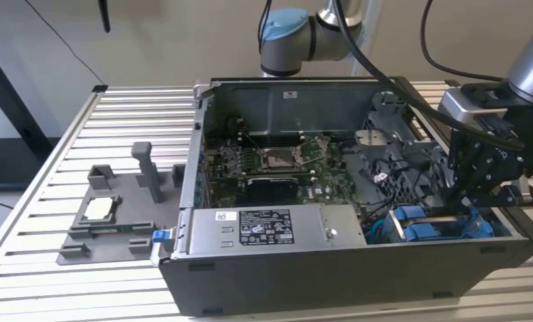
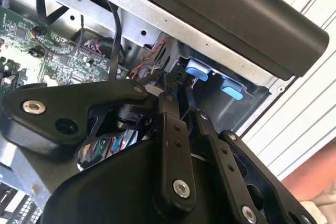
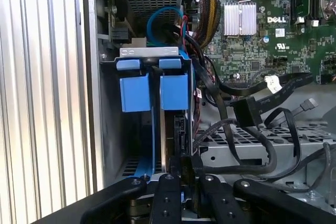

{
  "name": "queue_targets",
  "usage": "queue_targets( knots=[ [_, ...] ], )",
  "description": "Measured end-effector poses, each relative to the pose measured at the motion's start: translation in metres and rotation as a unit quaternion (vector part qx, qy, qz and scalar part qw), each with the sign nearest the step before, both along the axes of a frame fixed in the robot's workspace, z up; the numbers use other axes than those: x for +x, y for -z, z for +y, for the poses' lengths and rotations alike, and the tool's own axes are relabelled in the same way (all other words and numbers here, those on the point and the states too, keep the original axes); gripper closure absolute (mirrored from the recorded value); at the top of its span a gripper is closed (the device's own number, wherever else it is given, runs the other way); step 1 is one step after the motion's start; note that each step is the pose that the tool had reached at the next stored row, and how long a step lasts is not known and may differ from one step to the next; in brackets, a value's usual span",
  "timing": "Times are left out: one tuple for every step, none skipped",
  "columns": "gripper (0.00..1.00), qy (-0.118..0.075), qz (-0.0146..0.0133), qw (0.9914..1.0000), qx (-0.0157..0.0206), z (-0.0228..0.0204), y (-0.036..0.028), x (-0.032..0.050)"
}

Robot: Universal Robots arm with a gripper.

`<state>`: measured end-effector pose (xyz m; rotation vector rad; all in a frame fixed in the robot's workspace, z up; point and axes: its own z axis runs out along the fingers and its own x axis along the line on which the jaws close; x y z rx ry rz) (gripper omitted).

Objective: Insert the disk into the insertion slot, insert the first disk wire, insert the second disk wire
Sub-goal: 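Insert the first disk wire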

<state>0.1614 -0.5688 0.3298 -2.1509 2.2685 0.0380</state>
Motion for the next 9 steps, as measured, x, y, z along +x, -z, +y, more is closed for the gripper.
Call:
queue_targets(
  knots=[
    [0.81,0.0,0.0,1.0,0.0,0.0,0.0,0.0],
    [0.81,0.0,0.0,1.0,-0.0001,0.0,0.0,0.0],
    [0.81,0.0,0.0,1.0,-0.0002,0.0,0.0,0.0],
    [0.81,0.0,0.0,1.0,-0.0002,0.0,0.0,0.0],
    [0.81,0.0,0.0,1.0,-0.0003,0.0,0.0001,0.0],
    [0.81,0.0,0.0,1.0,-0.0003,0.0001,0.0001,0.0],
    [0.81,0.0,0.0,1.0,-0.0004,0.0,0.0,0.0],
    [0.81,0.0,-0.0001,1.0,-0.0003,0.0001,0.0001,0.0001],
    [0.8,0.0,0.0,1.0,-0.0002,0.0001,0.0003,0.0001]
  ],
)
